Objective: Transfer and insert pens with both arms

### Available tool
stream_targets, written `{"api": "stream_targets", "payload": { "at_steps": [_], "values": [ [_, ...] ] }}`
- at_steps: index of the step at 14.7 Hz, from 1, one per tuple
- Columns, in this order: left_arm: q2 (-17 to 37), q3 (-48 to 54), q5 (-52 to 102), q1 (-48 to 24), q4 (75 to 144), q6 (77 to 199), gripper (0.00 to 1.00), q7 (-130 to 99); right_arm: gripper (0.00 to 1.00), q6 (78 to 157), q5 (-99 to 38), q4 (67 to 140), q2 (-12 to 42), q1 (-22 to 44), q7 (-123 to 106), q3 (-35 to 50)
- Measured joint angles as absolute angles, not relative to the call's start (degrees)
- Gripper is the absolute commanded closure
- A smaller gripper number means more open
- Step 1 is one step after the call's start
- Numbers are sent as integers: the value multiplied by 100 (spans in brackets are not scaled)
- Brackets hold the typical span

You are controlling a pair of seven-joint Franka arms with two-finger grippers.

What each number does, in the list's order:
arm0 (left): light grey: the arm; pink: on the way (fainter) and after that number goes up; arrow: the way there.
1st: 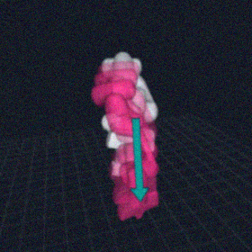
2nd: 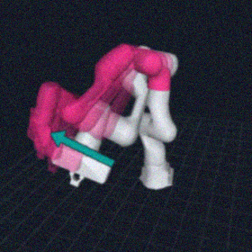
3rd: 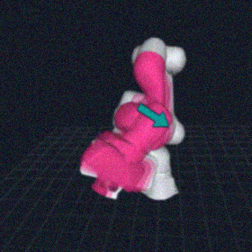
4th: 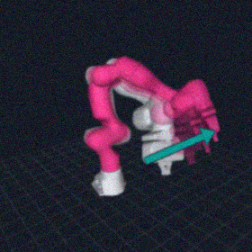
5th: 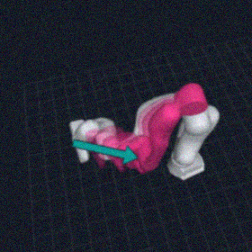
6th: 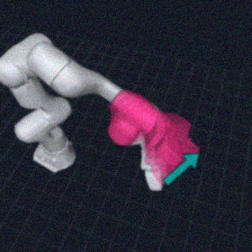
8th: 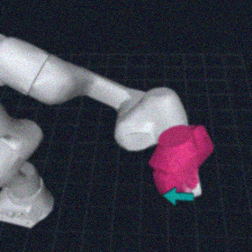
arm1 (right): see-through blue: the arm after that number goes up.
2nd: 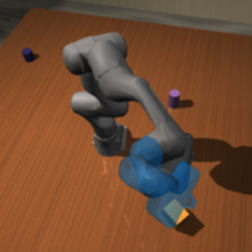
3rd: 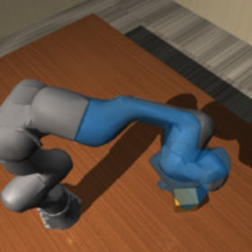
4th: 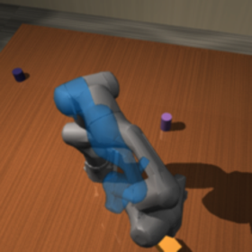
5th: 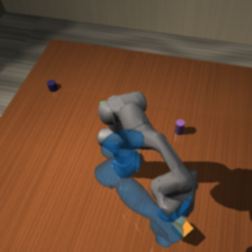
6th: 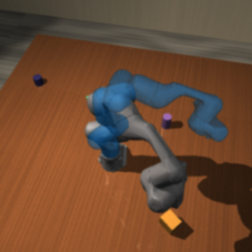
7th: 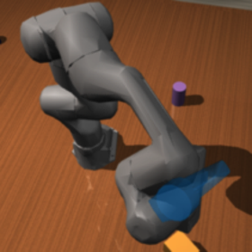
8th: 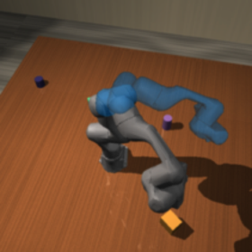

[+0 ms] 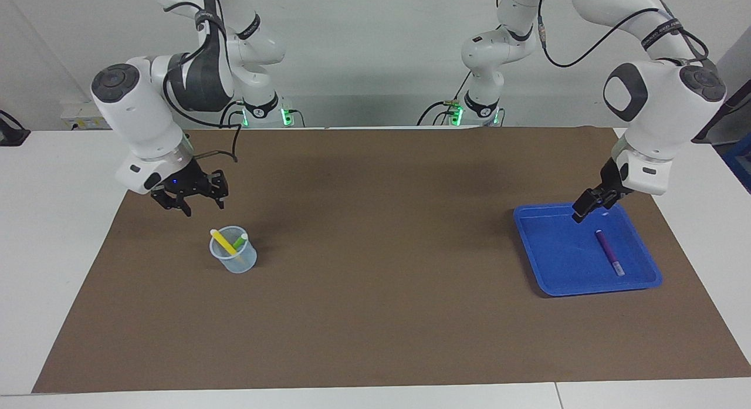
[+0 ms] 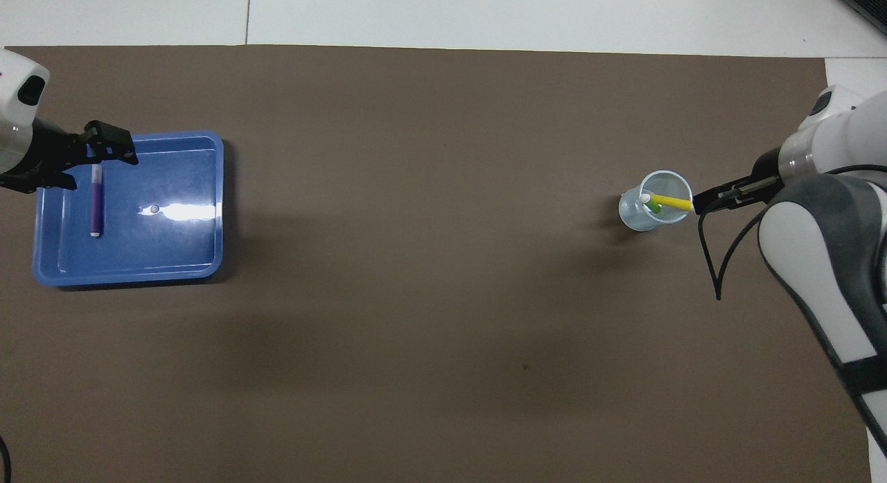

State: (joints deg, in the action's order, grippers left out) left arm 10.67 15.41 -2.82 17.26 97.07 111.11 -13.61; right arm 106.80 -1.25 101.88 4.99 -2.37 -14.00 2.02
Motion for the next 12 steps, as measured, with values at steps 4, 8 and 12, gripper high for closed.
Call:
{"api": "stream_targets", "payload": {
  "at_steps": [4,8,12],
  "values": [
    [1078,1542,-800,1780,9799,11150,0,-610,25,10033,-200,9955,152,-237,-1307,202],
    [1250,1539,-1237,1955,9813,11324,0,-124,24,9608,-201,9941,-198,-238,-1283,191],
    [1533,1538,-1690,2191,9818,11802,0,405,23,9414,-201,9940,-416,-238,-1282,187]
  ]
}}
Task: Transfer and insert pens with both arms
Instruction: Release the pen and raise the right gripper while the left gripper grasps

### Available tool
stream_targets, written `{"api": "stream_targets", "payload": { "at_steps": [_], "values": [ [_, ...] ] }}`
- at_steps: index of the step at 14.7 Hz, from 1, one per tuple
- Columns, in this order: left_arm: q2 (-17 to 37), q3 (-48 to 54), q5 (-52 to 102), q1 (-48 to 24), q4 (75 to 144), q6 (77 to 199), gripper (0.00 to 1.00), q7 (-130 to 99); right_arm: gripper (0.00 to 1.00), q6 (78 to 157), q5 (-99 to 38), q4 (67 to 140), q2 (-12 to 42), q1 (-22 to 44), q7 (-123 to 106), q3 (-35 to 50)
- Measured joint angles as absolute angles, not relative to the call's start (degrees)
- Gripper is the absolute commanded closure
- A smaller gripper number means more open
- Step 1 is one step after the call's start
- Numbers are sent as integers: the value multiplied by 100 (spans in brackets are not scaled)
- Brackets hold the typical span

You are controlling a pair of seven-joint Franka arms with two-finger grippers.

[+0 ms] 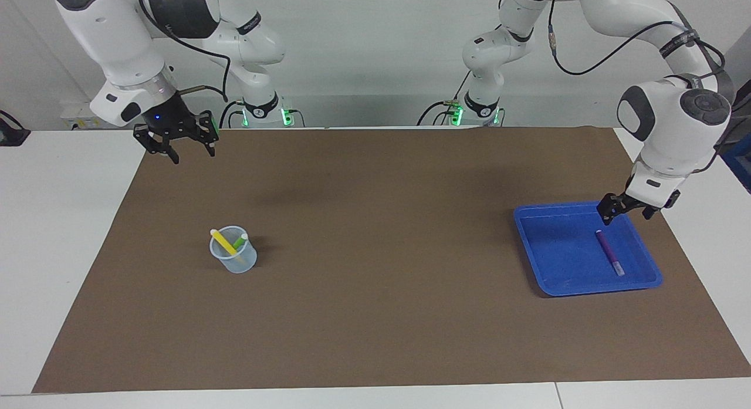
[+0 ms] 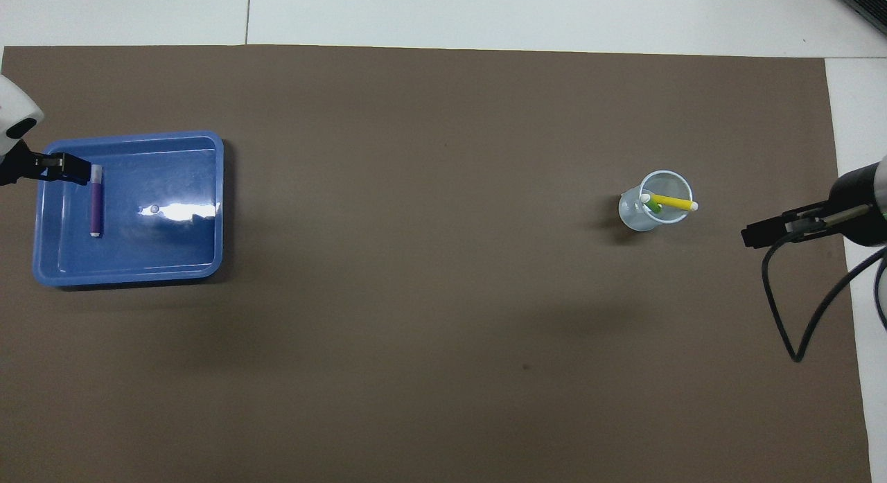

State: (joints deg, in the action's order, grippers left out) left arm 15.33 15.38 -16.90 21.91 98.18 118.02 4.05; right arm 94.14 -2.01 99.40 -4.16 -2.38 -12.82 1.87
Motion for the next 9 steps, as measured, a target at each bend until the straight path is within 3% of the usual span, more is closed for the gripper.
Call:
{"api": "stream_targets", "payload": {
  "at_steps": [9],
  "values": [
    [2501,1546,-1842,2619,9835,12565,0,593,22,9314,-201,9946,-442,-239,-1281,185]
  ]
}}
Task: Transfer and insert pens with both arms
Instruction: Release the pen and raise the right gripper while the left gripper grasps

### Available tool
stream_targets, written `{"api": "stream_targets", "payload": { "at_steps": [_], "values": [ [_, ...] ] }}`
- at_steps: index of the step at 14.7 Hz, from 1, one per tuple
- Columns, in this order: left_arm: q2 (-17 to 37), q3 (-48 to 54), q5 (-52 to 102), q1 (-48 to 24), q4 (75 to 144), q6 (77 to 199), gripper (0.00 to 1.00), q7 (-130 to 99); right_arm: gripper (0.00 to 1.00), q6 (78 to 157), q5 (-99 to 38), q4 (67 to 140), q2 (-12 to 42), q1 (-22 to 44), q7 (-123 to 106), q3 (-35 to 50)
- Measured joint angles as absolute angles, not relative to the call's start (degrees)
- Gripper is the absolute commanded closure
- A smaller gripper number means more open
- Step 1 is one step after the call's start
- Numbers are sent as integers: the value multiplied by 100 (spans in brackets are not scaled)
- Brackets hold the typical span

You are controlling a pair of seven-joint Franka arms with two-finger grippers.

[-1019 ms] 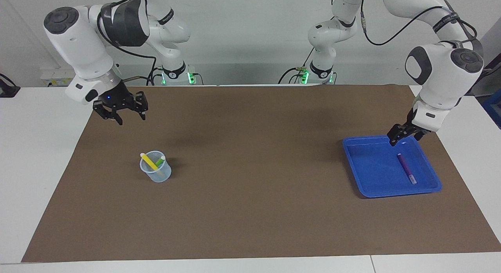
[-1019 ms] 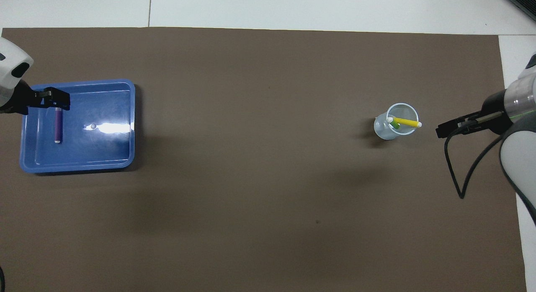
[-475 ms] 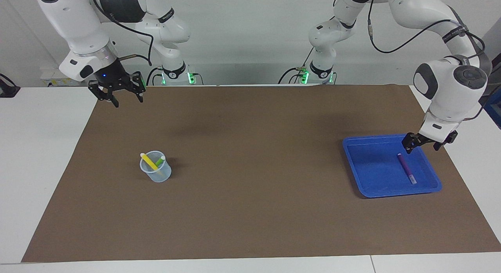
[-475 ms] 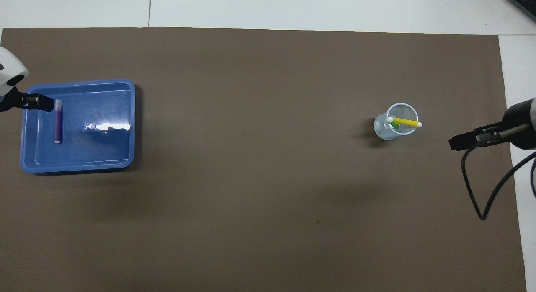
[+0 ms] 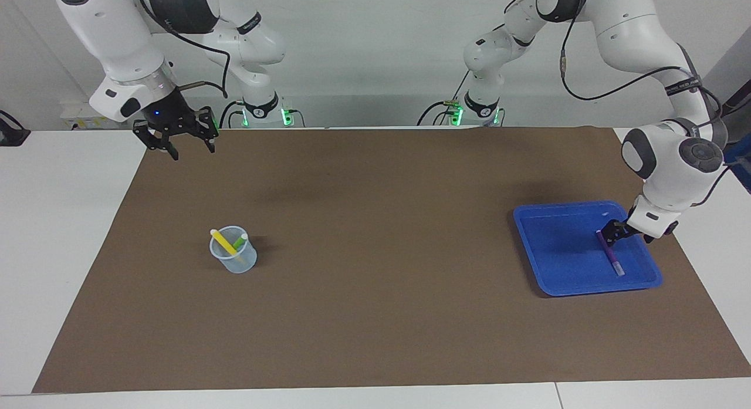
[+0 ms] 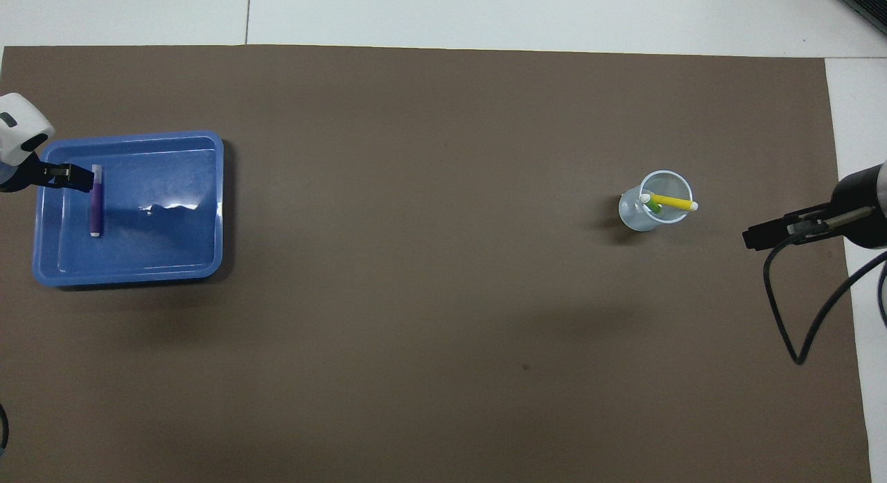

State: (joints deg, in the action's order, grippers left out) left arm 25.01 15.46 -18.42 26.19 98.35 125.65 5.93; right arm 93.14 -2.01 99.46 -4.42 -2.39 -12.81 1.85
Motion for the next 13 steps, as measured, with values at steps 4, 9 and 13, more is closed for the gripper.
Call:
{"api": "stream_targets", "payload": {
  "at_steps": [4,9,13],
  "values": [
    [2670,1573,-1736,2618,9839,13023,0,592,22,9230,-201,9950,-497,-290,-1281,169],
    [2824,1565,-1722,2623,9838,13330,0,587,21,9231,-202,9975,-498,-284,-1281,179],
    [2942,1558,-1722,2644,9841,13422,2,587,21,9336,-202,10094,-527,-284,-1281,180]
  ]
}}
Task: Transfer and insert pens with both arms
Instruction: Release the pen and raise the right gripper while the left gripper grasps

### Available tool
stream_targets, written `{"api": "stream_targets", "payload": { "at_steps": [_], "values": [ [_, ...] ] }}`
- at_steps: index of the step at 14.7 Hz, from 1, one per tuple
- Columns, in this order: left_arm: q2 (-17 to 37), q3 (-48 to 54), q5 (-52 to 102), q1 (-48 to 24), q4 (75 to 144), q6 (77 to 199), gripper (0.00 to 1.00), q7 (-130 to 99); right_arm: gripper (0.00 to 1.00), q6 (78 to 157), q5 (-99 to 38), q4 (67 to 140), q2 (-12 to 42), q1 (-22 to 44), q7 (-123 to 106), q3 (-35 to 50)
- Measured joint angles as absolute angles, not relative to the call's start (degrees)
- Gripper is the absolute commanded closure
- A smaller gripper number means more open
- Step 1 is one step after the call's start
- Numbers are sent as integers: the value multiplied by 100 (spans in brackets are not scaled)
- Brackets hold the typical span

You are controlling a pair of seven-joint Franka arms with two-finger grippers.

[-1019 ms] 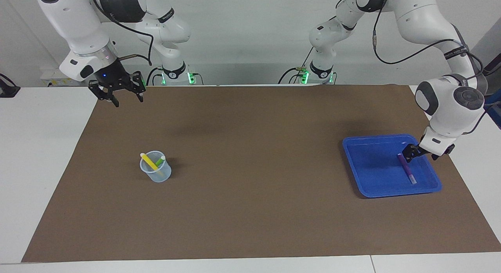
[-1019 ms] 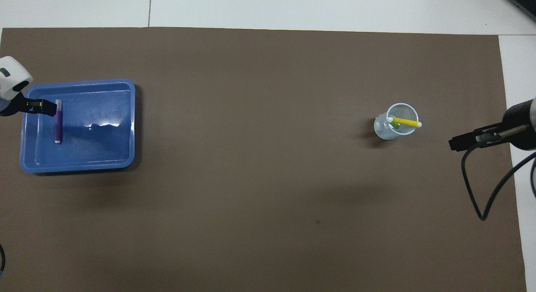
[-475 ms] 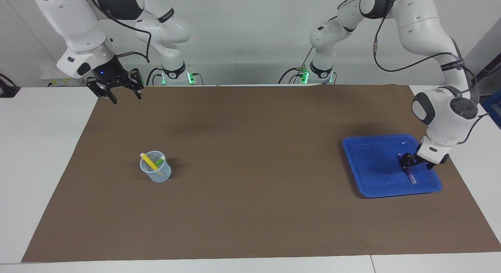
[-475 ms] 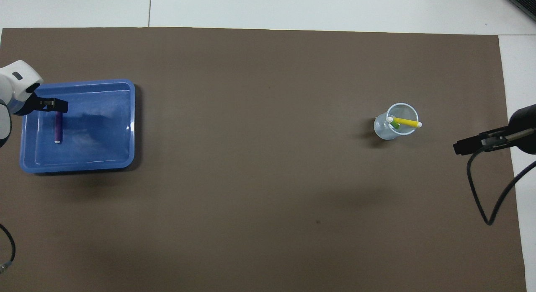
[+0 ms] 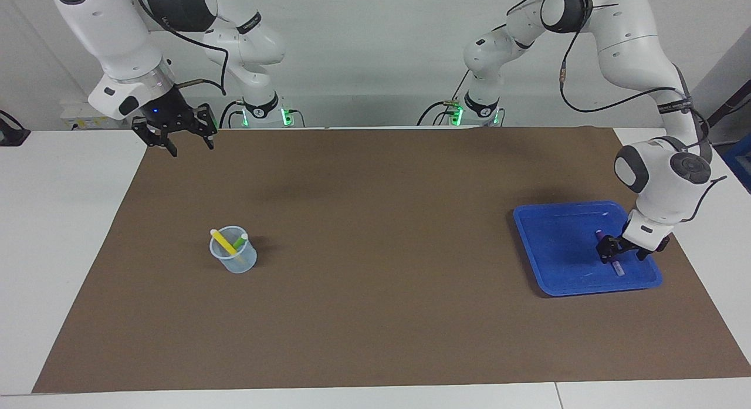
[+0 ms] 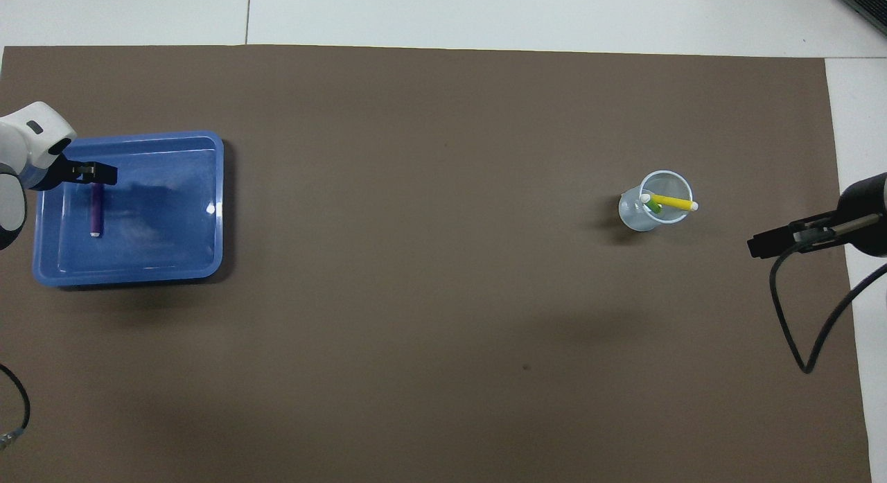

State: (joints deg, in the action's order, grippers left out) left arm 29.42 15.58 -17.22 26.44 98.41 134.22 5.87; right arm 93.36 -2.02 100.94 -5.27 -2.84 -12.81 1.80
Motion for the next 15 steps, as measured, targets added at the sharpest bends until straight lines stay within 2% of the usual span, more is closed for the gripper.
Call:
{"api": "stream_targets", "payload": {
  "at_steps": [5,7,8,9,13,15],
  "values": [
    [2986,1552,-1722,2670,9878,13426,23,587,19,9466,-202,10305,-638,-284,-1280,180],
    [2986,1556,-1722,2670,9900,13419,34,586,12,9467,-202,10318,-652,-284,-1280,180],
    [2986,1556,-1722,2670,9913,13412,41,584,8,9468,-202,10325,-656,-284,-1280,180],
    [2986,1557,-1722,2670,9924,13407,47,583,0,9469,-202,10329,-658,-284,-1280,180],
    [2982,1582,-1712,2669,9928,13376,76,581,0,9472,-202,10332,-667,-284,-1280,180],
    [2977,1602,-1711,2664,9926,13335,99,580,0,9472,-202,10334,-672,-281,-1280,184]
  ]
}}
